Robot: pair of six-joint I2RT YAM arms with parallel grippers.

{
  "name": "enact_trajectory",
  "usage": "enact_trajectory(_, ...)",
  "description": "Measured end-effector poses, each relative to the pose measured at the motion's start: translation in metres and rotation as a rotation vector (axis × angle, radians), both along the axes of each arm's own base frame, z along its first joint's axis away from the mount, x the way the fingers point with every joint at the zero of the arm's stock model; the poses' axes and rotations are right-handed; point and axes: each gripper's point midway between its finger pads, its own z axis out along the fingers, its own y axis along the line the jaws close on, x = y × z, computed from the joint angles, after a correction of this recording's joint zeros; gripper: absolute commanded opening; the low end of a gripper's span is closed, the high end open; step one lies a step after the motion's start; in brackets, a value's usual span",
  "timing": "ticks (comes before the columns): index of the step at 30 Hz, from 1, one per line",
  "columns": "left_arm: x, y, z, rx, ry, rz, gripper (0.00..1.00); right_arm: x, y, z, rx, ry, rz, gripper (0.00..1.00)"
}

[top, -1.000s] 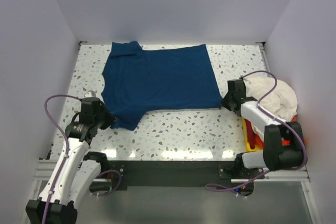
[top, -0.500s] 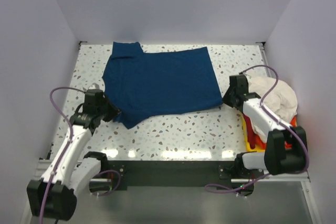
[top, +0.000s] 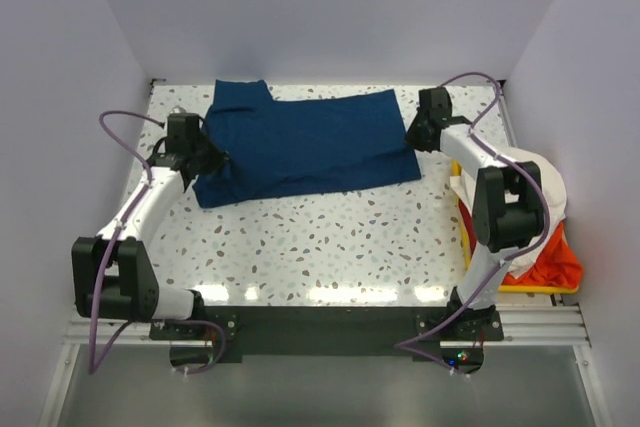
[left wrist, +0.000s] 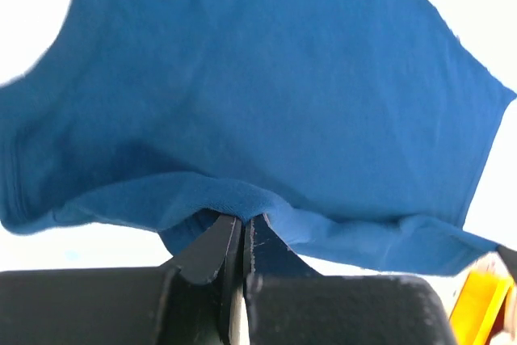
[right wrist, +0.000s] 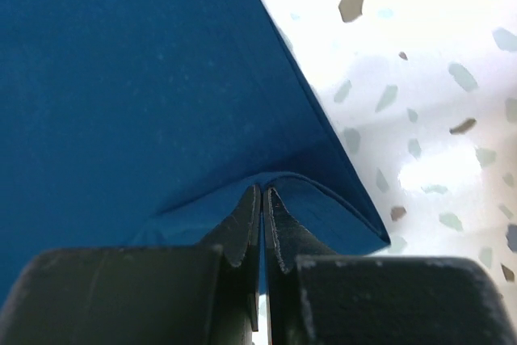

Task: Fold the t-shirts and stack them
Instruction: Fold the tshirt

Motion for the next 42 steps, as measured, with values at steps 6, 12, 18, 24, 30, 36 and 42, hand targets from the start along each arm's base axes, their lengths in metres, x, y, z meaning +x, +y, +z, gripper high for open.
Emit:
enact_trajectory(6,0.027,0.020,-0.010,-0.001,0.021,0.054,0.00,0.016,0.002,-0.015,-0.002,0.032,0.000,0.00)
enact_trajectory(12,0.042,0.029,-0.019,-0.003,0.044,0.074,0.00,0.018,-0.007,-0.020,0.000,0.048,-0.018,0.00)
enact_trajectory(18,0.044,0.030,-0.025,-0.002,0.056,0.077,0.00,0.024,-0.013,-0.017,0.025,0.030,-0.025,0.00)
enact_trajectory(24,0.051,0.032,-0.028,-0.002,0.059,0.082,0.00,0.043,-0.008,-0.015,0.046,0.002,-0.011,0.00)
enact_trajectory(30,0.062,0.033,-0.034,-0.005,0.068,0.083,0.00,0.053,-0.005,-0.019,0.058,0.000,-0.002,0.00)
enact_trajectory(36,0.075,0.034,-0.048,-0.005,0.092,0.078,0.00,0.063,-0.006,-0.020,0.061,-0.007,-0.004,0.00)
enact_trajectory(42,0.087,0.030,-0.050,-0.021,0.089,0.059,0.00,0.064,-0.014,-0.027,0.063,0.005,-0.017,0.00)
